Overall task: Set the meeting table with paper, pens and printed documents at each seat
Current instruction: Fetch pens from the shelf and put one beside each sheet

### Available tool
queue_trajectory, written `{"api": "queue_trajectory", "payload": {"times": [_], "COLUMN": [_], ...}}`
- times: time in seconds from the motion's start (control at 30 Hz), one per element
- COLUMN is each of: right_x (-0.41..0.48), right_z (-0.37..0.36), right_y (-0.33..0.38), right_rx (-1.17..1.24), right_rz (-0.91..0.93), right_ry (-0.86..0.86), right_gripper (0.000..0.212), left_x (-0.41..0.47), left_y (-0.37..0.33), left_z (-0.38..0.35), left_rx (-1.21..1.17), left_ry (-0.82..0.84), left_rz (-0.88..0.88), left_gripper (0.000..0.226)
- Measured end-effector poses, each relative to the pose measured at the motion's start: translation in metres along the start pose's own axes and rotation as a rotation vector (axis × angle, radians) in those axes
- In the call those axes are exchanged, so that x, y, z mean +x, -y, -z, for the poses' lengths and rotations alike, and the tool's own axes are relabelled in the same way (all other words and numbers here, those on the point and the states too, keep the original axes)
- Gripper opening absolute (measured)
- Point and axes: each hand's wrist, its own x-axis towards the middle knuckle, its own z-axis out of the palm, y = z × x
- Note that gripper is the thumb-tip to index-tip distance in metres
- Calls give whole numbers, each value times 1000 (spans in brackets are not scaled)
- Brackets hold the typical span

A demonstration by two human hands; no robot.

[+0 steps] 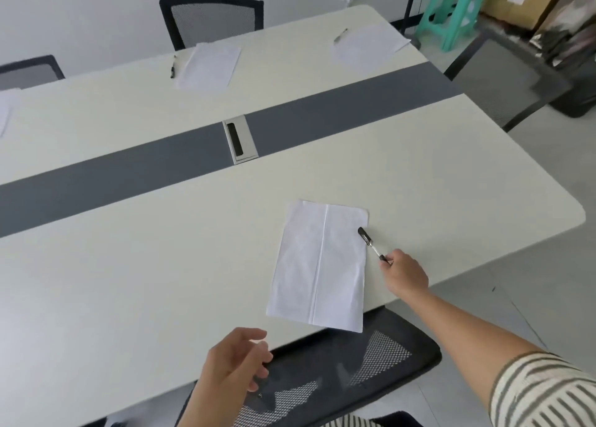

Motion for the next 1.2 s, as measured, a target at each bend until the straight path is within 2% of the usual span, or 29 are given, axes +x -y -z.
{"api": "queue_trajectory", "payload": {"times": [0.17,0.27,0.33,0.43,0.57,0.63,0.77,0.8,0.87,1.0,1.13,1.2], "right_x": [7,8,3,-13,-57,-87,-145,-157,-178,-211,-224,-224], "right_z": [-5,0,9,30,71,93,127,133,143,161,184,202], "right_y": [-3,-9,-15,-28,-56,-77,-124,-137,-163,-217,-277,-305], "right_rx": [-134,-110,-54,92,373,506,670,705,784,903,942,953], "right_rz": [49,34,24,31,20,-17,-108,-137,-204,-287,-339,-332], "right_ry": [-11,32,68,113,142,115,21,-11,-70,-176,-201,-207], "right_gripper": [25,27,27,25,18,15,23,23,17,7,7,7], "left_x": [16,24,30,38,47,50,49,47,43,27,5,-6], "left_y": [6,-5,-14,-26,-48,-61,-87,-92,-102,-119,-131,-133], "left_z": [6,-3,-12,-28,-59,-81,-134,-149,-179,-248,-322,-360], "left_rx": [21,12,20,44,91,117,171,191,224,276,287,294], "left_ry": [1,43,70,128,248,317,449,483,545,643,651,680], "left_rz": [56,55,30,-28,-76,-98,-155,-173,-206,-259,-283,-290], "left_gripper": [7,27,26,8,15,11,20,16,7,8,24,8]}}
